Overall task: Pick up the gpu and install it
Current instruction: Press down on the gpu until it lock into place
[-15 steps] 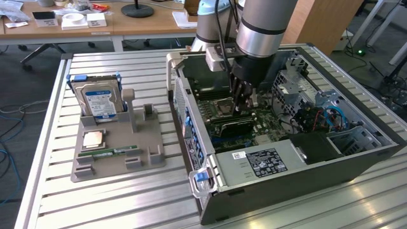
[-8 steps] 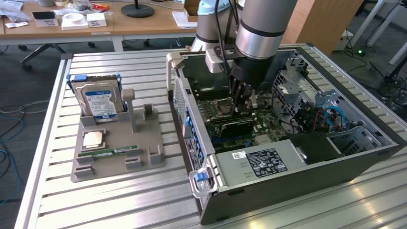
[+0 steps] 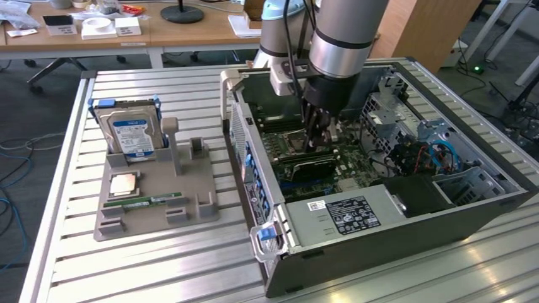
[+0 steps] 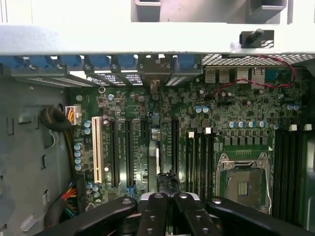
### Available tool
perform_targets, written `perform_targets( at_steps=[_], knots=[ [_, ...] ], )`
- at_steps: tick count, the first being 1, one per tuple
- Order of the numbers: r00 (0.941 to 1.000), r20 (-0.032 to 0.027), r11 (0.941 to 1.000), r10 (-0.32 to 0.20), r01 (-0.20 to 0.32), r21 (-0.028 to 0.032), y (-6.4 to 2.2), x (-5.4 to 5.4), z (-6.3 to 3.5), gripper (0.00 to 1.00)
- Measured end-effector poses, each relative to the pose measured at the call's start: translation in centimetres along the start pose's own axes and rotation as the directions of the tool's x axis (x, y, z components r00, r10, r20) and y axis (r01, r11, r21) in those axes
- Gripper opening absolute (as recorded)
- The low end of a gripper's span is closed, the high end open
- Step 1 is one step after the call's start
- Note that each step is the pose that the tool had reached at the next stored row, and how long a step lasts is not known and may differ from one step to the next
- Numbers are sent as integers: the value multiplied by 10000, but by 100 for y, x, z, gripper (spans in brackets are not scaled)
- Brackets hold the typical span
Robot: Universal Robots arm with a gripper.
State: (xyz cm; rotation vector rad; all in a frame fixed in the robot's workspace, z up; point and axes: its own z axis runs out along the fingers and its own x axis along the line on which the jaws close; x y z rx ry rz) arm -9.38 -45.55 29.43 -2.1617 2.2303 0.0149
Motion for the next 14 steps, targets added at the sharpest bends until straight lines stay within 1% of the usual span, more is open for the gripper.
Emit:
perform_targets(
  at_steps=[3, 8, 14],
  knots=[
    [10000, -20, 10000, -1, 1, -1, 1, -15, 50, 11],
    [10000, -25, 10000, 0, 0, 1, 3, -26, 126, 11],
    [10000, -30, 10000, 0, 0, 1, 3, -24, 142, 11]
  ],
)
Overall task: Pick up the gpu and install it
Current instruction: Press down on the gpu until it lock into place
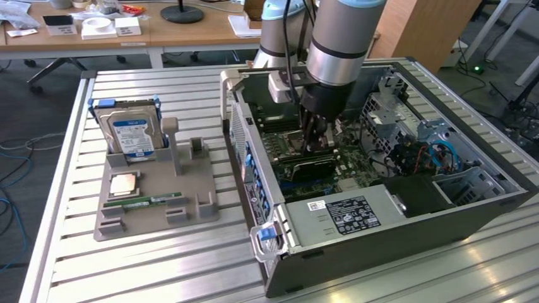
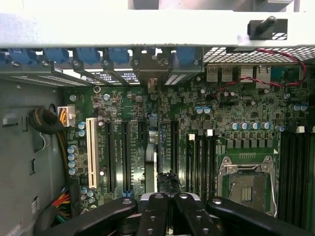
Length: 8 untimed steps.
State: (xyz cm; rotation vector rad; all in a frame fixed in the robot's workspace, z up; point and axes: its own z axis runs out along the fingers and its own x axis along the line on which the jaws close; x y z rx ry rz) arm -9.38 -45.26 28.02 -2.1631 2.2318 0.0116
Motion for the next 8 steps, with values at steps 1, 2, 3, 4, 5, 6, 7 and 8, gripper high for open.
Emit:
perform_targets(
  at_steps=[1, 2, 3, 4, 5, 6, 7, 8],
  knots=[
    [10000, -2, 10000, 1, -1, -1, -2, 1, 1, 11],
    [10000, -3, 10000, -1, 1, -1, -7, 1, 2, 11],
    [10000, -1, 10000, -1, 1, 0, -10, 1, 7, 11],
    [10000, -1, 10000, 0, 0, 1, -12, 2, 14, 11],
    [10000, -1, 10000, 0, 0, 0, -13, 2, 20, 11],
    [10000, -2, 10000, 1, -1, 0, -13, 2, 29, 11],
    [10000, -2, 10000, 1, -1, 0, -13, 2, 41, 11],
    [10000, -2, 10000, 0, 0, 0, -14, 3, 52, 11]
  ],
)
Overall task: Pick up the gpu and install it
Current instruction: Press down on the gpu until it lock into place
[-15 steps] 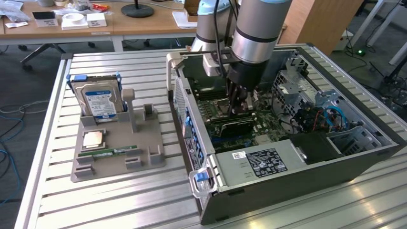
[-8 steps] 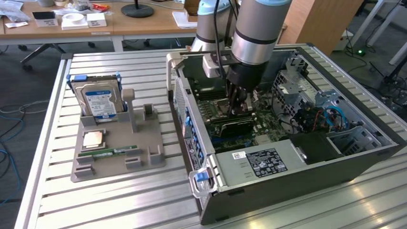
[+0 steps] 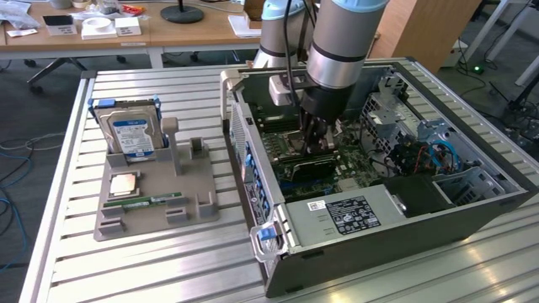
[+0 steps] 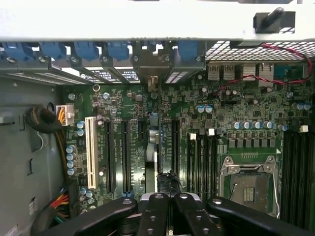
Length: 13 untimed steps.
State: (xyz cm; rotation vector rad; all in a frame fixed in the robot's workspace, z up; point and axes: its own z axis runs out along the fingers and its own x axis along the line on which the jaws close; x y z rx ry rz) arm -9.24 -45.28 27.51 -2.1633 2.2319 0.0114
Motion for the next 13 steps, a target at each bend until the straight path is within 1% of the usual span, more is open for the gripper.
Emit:
perform_targets(
  at_steps=[2, 10, 13],
  knots=[
    [10000, 0, 10000, 0, 0, 0, 0, 1, 18, 11],
    [10000, 0, 10000, 0, 0, 0, 0, 11, 28, 11],
    [10000, 0, 10000, 0, 0, 0, 1, 12, 49, 11]
  ],
)
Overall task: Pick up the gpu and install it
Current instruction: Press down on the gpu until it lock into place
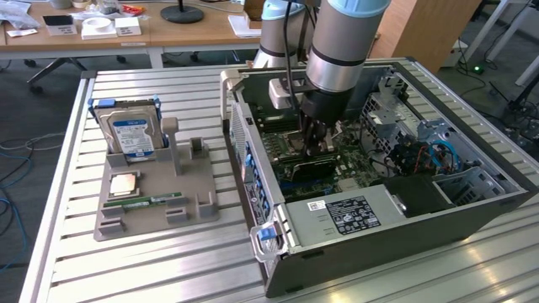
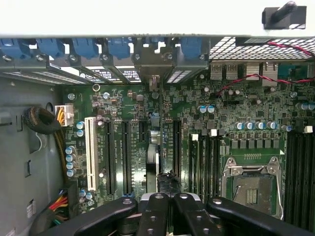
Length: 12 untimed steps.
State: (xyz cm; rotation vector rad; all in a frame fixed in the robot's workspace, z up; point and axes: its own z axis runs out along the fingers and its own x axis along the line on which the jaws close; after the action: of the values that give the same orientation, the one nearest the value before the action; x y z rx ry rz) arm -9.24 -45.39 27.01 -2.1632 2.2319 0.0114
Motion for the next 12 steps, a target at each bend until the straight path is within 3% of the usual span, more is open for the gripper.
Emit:
perform_targets(
  at_steps=[12],
  knots=[
    [10000, 3, 10000, -1, 1, 1, 0, 1, 45, 11]
  ],
)
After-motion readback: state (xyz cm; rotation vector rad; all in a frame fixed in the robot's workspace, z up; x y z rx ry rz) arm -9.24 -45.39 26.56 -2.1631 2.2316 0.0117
